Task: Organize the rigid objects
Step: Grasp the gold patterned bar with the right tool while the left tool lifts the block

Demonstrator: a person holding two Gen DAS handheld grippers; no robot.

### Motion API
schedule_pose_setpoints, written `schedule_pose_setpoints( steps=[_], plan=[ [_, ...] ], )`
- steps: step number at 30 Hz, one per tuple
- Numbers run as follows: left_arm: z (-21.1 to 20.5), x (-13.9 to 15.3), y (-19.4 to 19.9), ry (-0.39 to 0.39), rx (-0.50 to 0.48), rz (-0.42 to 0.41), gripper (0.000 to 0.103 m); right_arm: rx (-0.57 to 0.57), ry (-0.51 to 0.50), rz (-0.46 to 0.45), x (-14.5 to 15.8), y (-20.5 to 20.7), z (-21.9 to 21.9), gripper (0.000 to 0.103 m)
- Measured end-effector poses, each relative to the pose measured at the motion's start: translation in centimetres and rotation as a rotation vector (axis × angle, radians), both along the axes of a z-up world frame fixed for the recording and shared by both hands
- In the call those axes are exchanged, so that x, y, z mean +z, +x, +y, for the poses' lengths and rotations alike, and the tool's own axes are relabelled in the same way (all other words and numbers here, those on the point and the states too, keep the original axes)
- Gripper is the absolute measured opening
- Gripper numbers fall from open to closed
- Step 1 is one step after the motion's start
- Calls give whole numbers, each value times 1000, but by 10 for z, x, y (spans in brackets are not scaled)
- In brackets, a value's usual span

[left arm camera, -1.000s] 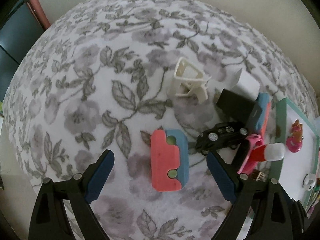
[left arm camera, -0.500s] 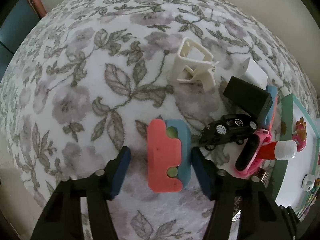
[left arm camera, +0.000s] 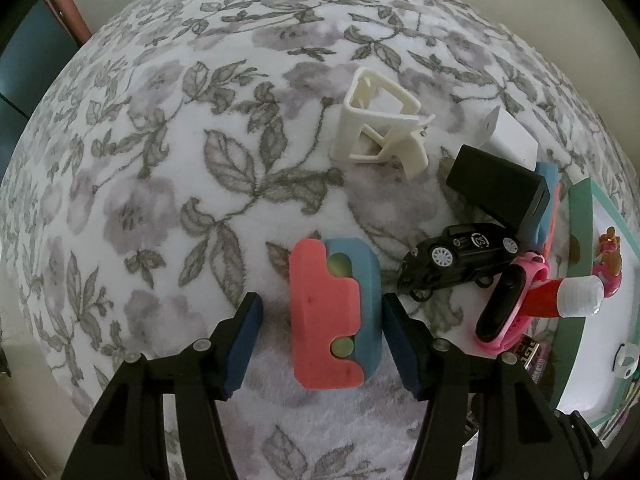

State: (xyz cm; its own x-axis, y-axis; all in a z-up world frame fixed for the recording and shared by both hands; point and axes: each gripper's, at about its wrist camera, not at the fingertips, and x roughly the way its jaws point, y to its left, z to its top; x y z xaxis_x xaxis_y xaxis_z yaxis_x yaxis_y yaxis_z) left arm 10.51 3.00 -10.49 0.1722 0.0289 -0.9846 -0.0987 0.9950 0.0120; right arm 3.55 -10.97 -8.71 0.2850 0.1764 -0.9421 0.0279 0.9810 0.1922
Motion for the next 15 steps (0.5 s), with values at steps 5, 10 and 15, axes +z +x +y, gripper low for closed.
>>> schedule_pose_setpoints(
  steps=[5,10,15],
  plan=[
    [-4,-2,2,9,-3,-7,62,2,-20,-1,-4,2,4,34],
    [-7,-2,-1,16,-4,-18,62,17,-53,-13,-8,4,13,34],
    [-9,2,-5,8,-15,-28,51,23,-72,-21,-9,3,21,34]
  ],
)
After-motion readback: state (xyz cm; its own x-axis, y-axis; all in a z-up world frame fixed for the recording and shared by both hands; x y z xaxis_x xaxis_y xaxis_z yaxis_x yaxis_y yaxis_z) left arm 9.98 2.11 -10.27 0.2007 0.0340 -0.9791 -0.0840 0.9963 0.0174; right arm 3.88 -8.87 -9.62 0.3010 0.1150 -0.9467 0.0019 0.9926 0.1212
